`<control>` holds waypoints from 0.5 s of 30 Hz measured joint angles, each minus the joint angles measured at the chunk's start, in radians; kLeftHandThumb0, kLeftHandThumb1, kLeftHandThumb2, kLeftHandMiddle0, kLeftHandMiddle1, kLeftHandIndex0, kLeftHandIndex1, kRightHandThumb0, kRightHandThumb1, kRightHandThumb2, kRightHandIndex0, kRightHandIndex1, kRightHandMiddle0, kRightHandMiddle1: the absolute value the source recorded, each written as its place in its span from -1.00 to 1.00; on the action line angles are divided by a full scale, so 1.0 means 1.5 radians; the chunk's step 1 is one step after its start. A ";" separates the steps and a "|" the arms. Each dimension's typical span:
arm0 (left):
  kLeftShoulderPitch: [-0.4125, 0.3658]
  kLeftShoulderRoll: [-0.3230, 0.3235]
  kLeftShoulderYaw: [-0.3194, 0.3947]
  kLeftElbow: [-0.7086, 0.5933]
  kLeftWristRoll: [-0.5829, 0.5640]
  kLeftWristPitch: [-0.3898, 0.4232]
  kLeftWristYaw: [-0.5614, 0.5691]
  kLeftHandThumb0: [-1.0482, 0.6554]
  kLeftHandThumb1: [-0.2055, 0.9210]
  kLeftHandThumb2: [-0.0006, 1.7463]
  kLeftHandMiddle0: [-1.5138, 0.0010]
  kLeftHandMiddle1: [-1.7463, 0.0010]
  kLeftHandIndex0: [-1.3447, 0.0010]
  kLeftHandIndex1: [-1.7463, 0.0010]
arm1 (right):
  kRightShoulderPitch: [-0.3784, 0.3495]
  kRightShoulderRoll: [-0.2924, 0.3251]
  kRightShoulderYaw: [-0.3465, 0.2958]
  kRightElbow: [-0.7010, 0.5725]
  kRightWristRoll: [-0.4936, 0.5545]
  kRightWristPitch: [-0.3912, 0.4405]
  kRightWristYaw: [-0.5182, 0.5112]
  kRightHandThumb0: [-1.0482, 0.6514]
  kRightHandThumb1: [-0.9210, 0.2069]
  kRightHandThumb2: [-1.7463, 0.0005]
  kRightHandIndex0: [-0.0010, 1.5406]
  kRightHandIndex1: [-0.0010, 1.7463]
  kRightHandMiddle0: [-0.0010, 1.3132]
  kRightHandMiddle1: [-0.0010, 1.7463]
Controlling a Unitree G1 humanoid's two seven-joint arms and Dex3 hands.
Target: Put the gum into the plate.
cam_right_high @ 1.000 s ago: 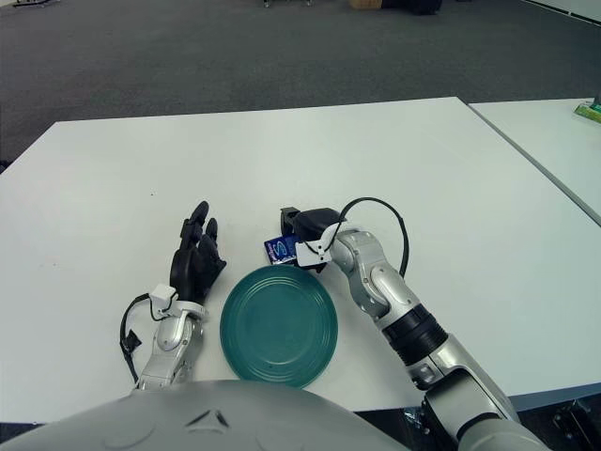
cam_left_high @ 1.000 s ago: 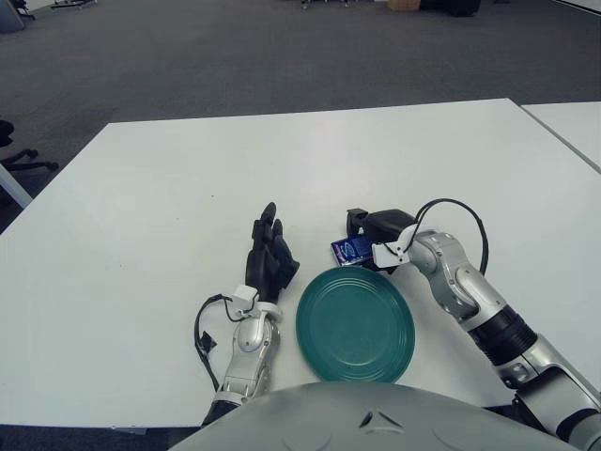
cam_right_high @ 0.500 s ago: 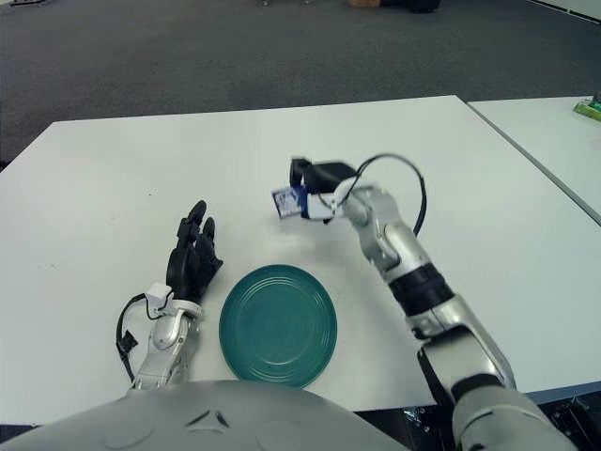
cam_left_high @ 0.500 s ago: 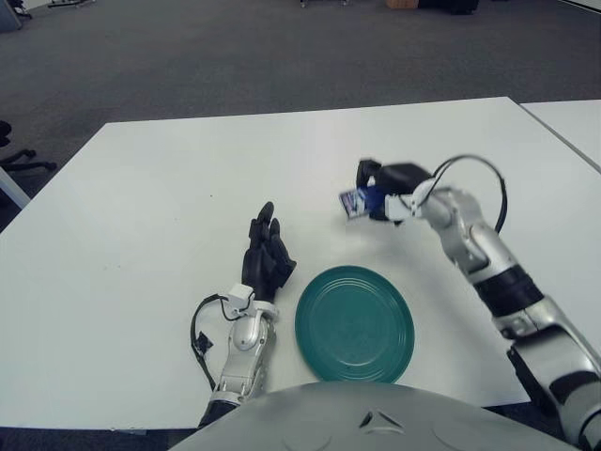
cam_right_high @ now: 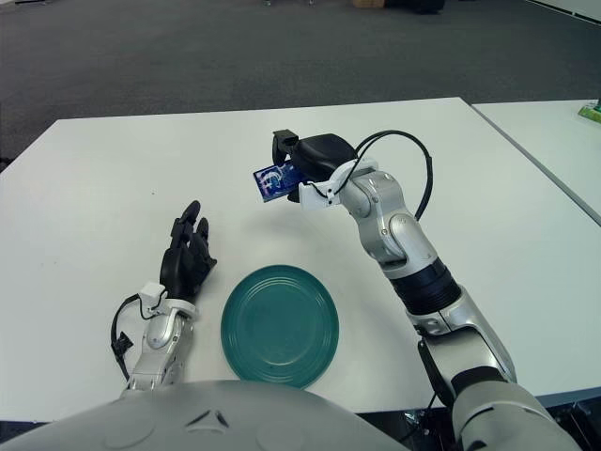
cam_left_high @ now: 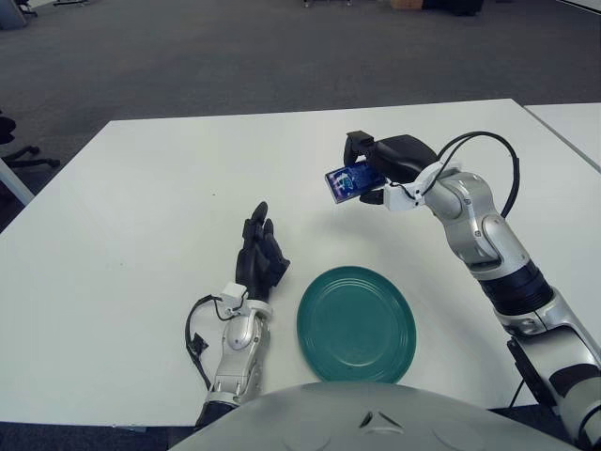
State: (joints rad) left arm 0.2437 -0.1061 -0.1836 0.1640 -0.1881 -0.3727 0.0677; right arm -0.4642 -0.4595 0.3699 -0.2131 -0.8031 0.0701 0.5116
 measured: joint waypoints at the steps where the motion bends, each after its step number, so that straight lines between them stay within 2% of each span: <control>1: 0.000 0.000 0.001 -0.001 0.000 0.001 -0.001 -0.76 1.00 0.06 0.74 1.00 1.00 0.40 | 0.003 -0.001 -0.001 -0.003 -0.001 0.002 0.002 -0.24 -0.43 -0.08 0.22 1.00 -0.39 1.00; 5: 0.001 0.000 0.005 -0.002 0.000 0.003 -0.006 -0.76 1.00 0.06 0.74 1.00 1.00 0.40 | 0.024 -0.004 -0.001 -0.029 -0.003 0.014 0.017 -0.24 -0.45 -0.07 0.20 1.00 -0.40 1.00; 10: 0.001 0.000 0.008 -0.004 0.000 0.006 -0.013 -0.76 1.00 0.06 0.74 1.00 1.00 0.39 | 0.057 -0.002 0.006 -0.078 -0.003 0.039 0.061 -0.24 -0.46 -0.06 0.15 1.00 -0.41 1.00; 15: 0.003 0.000 0.011 -0.006 0.001 0.009 -0.019 -0.76 1.00 0.07 0.75 1.00 1.00 0.42 | 0.071 0.000 0.014 -0.110 -0.004 0.065 0.112 -0.24 -0.45 -0.07 0.06 1.00 -0.40 1.00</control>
State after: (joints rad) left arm 0.2475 -0.1062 -0.1673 0.1552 -0.1862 -0.3595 0.0396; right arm -0.3584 -0.4597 0.3908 -0.3781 -0.8092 0.1682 0.6793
